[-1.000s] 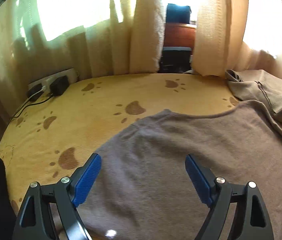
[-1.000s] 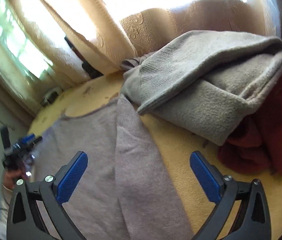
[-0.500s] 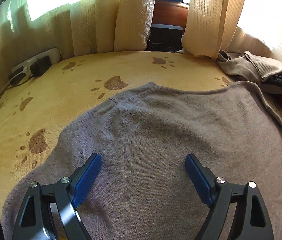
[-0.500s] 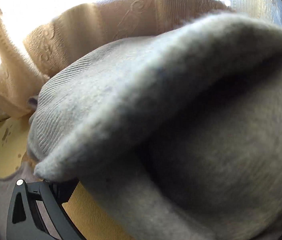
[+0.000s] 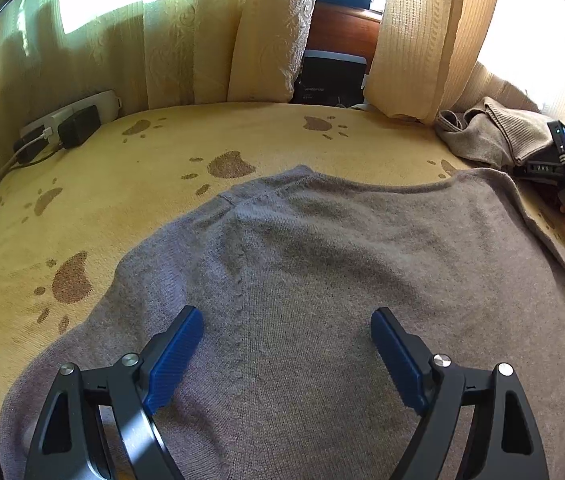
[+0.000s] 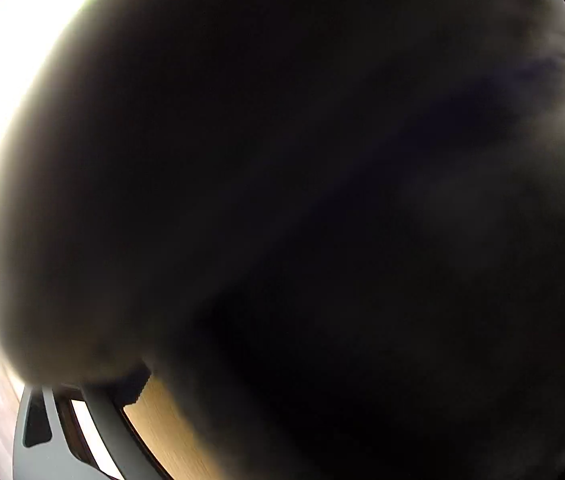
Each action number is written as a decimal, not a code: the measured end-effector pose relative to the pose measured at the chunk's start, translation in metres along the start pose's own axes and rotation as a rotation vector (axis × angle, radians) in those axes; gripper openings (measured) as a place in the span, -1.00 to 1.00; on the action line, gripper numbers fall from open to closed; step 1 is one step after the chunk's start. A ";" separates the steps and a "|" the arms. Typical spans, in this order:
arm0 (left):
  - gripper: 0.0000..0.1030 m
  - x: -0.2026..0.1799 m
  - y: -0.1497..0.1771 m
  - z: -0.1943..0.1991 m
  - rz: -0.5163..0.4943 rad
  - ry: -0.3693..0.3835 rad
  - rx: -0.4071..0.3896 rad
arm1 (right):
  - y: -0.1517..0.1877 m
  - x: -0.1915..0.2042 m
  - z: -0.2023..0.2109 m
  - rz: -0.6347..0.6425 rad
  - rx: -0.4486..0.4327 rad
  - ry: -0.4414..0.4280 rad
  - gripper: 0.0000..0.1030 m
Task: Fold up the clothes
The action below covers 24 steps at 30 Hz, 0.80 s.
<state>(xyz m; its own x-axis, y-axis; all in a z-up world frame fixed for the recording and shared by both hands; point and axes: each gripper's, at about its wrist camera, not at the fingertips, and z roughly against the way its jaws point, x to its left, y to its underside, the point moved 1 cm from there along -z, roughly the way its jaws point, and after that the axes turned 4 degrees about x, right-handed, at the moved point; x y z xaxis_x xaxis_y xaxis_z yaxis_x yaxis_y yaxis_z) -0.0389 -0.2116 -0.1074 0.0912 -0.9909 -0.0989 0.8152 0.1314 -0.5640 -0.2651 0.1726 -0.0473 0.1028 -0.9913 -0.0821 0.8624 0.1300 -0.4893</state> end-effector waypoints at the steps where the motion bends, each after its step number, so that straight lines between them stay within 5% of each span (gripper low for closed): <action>1: 0.71 0.000 0.000 0.000 0.001 0.002 -0.001 | 0.010 0.005 0.005 0.045 0.015 0.017 0.99; 5: 0.71 0.001 0.001 0.002 0.005 0.010 -0.006 | 0.058 0.020 0.048 0.144 -0.001 -0.004 1.00; 11: 0.71 0.004 0.003 0.004 0.017 0.011 -0.014 | 0.135 0.034 0.148 0.115 -0.096 -0.228 1.00; 17: 0.71 0.012 0.004 0.005 0.060 0.032 -0.023 | 0.196 0.082 0.193 -0.010 -0.010 -0.860 1.00; 18: 0.71 0.013 0.005 0.005 0.067 0.034 -0.025 | 0.203 0.102 0.189 -0.005 0.020 -0.902 1.00; 20: 0.71 0.017 0.006 0.006 0.082 0.037 -0.030 | 0.207 0.124 0.175 0.018 0.067 -0.880 1.00; 24: 0.71 0.020 0.007 0.006 0.101 0.052 -0.032 | 0.195 0.138 0.140 0.054 0.058 -0.659 1.00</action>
<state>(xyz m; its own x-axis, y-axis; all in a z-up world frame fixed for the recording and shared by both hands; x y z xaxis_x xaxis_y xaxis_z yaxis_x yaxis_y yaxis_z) -0.0282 -0.2309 -0.1082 0.1419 -0.9697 -0.1987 0.7843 0.2326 -0.5751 -0.0132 0.0584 -0.0323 0.4123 -0.7912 0.4517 0.8708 0.1966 -0.4507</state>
